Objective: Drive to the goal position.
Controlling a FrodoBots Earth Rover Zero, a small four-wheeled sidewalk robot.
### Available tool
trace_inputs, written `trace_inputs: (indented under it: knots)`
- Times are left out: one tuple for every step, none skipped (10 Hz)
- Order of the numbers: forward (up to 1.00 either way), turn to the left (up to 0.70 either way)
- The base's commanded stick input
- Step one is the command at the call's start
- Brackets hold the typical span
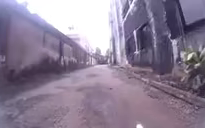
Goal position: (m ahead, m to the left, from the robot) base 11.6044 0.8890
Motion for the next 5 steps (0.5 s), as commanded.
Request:
trace_inputs:
  knots:
    - [0.70, 0.00]
    - [0.70, 0.00]
    - [0.70, 0.00]
    - [0.70, 0.00]
    - [0.70, 0.00]
